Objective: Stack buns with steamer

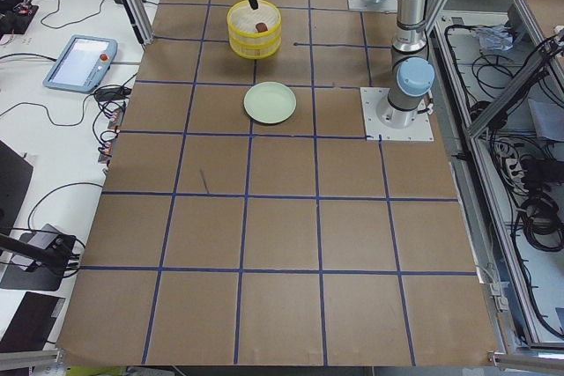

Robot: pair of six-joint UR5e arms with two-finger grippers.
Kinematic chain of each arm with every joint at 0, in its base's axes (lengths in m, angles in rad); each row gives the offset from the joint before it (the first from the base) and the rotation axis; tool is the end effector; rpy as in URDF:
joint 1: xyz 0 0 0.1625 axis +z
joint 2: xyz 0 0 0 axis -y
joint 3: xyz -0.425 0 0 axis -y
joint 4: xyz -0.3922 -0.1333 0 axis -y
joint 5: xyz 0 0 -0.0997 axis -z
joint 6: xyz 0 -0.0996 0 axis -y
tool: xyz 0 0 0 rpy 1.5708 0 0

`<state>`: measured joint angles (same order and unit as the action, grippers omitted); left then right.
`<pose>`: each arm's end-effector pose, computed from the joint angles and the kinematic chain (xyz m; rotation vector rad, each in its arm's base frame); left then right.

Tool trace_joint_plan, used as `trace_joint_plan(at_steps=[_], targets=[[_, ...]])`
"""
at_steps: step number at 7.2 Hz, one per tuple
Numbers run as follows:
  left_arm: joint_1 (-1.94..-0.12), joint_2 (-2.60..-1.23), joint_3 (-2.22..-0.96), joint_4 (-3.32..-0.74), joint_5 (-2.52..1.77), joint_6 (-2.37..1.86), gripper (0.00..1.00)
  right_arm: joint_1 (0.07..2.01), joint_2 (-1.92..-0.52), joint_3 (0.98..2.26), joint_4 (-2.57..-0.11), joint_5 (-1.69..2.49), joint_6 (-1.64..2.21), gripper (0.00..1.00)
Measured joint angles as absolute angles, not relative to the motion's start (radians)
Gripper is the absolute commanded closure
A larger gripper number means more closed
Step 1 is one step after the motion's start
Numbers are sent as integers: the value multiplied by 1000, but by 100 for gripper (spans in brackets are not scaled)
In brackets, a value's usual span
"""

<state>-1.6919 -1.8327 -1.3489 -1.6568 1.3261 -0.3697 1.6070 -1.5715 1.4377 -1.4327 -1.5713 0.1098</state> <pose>-0.2274 -0.5654 0.4489 0.3849 -2.8977 -0.2662 0.1508 -0.4825 0.5398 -0.1155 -3.1386 -0.0067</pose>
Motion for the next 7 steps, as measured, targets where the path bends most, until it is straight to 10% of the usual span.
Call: trace_joint_plan(at_steps=[7], targets=[[-1686, -1731, -1413, -1605, 1557, -38, 0, 1597, -1567, 1479, -1474, -1568, -17, 1]])
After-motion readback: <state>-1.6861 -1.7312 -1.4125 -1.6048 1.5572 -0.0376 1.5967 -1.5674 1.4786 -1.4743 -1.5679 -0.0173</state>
